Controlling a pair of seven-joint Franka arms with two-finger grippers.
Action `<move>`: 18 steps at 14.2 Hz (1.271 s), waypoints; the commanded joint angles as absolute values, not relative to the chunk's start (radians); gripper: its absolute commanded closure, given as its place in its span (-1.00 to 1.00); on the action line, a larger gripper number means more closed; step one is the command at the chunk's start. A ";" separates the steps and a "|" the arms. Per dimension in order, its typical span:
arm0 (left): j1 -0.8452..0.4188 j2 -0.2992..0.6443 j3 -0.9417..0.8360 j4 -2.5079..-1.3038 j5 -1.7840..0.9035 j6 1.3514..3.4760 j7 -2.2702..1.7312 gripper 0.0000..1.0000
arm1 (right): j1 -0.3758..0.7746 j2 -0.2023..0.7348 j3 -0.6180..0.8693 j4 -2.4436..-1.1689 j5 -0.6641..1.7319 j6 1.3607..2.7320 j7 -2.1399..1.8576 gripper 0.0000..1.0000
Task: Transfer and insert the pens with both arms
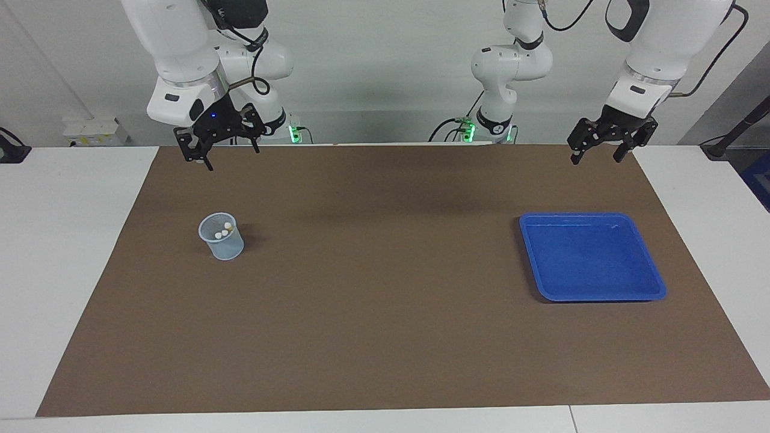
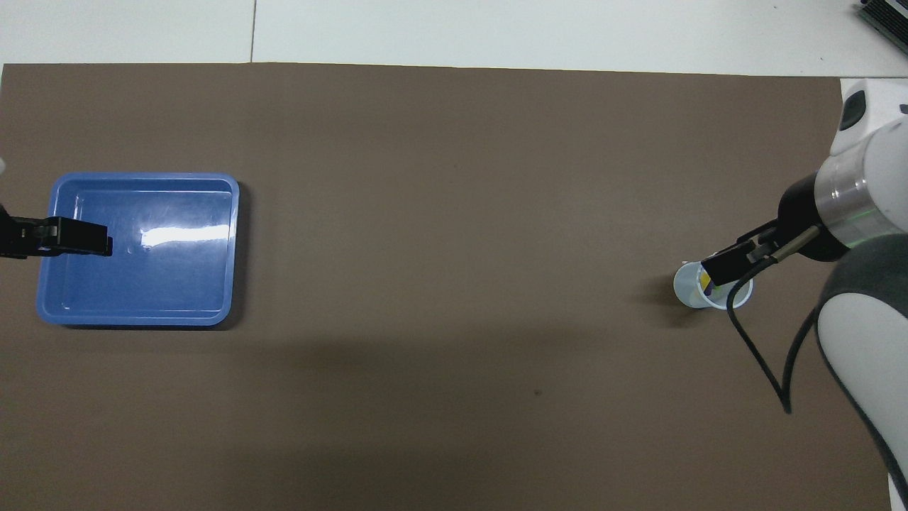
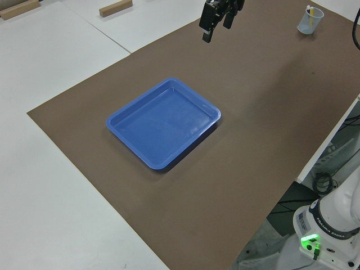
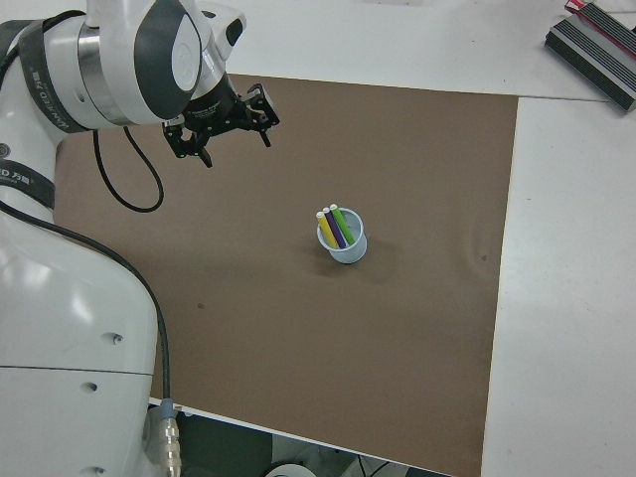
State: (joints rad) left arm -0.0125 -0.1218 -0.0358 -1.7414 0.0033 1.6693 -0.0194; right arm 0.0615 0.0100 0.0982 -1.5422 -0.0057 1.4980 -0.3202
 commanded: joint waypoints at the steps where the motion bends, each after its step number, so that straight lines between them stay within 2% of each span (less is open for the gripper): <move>1: -0.002 -0.140 -0.035 -1.749 -0.011 1.649 -0.020 -1.00 | 0.063 0.009 0.094 -1.543 0.002 1.509 -0.301 -1.00; 9: -0.002 -0.141 -0.035 -1.749 -0.011 1.652 -0.021 -1.00 | 0.012 0.015 0.104 -1.537 -0.003 1.508 -0.259 -1.00; 18: 0.000 -0.141 -0.035 -1.750 -0.011 1.658 -0.020 -1.00 | 0.015 0.012 0.106 -1.531 0.011 1.497 -0.187 -1.00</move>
